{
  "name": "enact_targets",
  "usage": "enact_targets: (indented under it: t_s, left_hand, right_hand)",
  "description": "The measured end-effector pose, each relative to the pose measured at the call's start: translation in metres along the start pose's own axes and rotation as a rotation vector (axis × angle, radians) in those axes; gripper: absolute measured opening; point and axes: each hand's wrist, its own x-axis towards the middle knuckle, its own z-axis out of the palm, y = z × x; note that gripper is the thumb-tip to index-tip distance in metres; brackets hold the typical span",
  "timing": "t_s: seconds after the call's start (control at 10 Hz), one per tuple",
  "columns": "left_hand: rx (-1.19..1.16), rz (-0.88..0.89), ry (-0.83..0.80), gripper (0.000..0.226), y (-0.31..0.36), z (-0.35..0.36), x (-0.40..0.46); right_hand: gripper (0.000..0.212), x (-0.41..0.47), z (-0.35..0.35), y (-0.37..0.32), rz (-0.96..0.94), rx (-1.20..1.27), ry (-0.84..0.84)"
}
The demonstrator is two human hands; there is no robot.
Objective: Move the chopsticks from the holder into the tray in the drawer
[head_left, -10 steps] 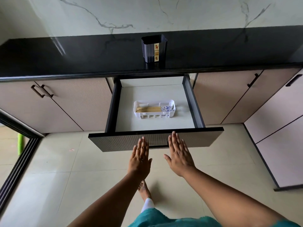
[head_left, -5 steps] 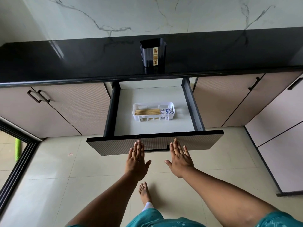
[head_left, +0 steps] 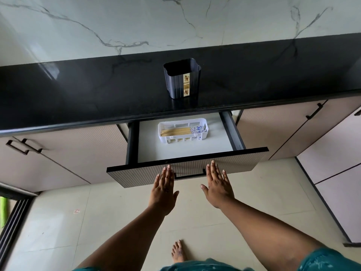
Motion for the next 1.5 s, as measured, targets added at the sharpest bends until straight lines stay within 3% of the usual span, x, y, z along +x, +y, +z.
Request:
enact_targets:
  t_s: [0.2, 0.6, 1.0, 1.2, 1.4, 1.5]
  left_hand:
    - [-0.003, -0.070, -0.029, 0.082, -0.033, -0.018, 0.065]
    - [-0.109, -0.190, -0.083, 0.094, -0.063, -0.045, 0.203]
    - [-0.234, -0.343, -0.182, 0.087, -0.047, -0.027, 0.264]
    - [-0.272, -0.427, -0.175, 0.088, -0.032, -0.029, 0.270]
    - [-0.183, -0.367, -0.208, 0.091, -0.041, -0.045, 0.259]
    - [-0.141, -0.182, -0.106, 0.090, -0.039, -0.052, 0.239]
  right_hand:
    - [0.078, 0.077, -0.030, -0.010, 0.124, 0.145, -0.013]
    - [0.090, 0.216, -0.066, -0.002, 0.108, 0.218, -0.087]
    - [0.071, 0.270, -0.033, 0.017, 0.045, -0.021, -0.071]
    - [0.073, 0.264, -0.035, 0.046, -0.046, -0.098, -0.015]
    - [0.076, 0.252, -0.050, 0.027, -0.007, -0.082, -0.003]
    - [0.074, 0.232, -0.058, 0.015, 0.022, -0.035, 0.013]
